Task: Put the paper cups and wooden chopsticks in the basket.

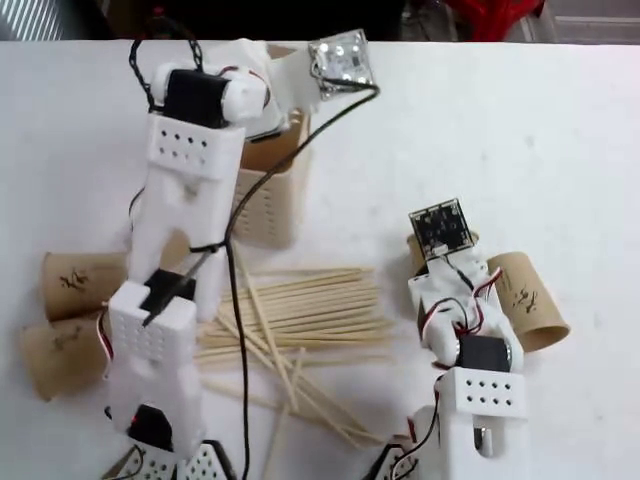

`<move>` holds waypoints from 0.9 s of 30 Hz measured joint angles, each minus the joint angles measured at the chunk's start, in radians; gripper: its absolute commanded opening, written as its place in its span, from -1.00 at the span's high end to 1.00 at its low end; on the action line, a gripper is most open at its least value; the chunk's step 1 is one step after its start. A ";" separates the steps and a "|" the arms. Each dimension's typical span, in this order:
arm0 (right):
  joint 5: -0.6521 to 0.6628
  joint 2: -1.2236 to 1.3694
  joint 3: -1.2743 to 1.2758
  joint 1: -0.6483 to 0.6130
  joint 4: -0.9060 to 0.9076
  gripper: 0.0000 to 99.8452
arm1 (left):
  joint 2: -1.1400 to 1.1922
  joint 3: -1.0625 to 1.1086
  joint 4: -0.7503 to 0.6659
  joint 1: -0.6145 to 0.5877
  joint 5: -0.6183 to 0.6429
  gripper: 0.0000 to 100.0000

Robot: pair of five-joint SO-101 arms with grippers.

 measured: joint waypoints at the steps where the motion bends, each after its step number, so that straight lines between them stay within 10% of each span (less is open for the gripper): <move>1: 0.000 0.000 0.000 0.000 0.000 0.97 | 0.011 0.000 0.002 -0.002 -0.018 0.52; 18: 0.000 0.000 0.000 -0.023 0.000 0.97 | 0.157 0.000 -0.021 -0.052 -0.229 0.53; 27: 0.000 0.000 0.003 -0.023 0.000 0.97 | 0.227 0.000 -0.032 -0.051 -0.180 0.94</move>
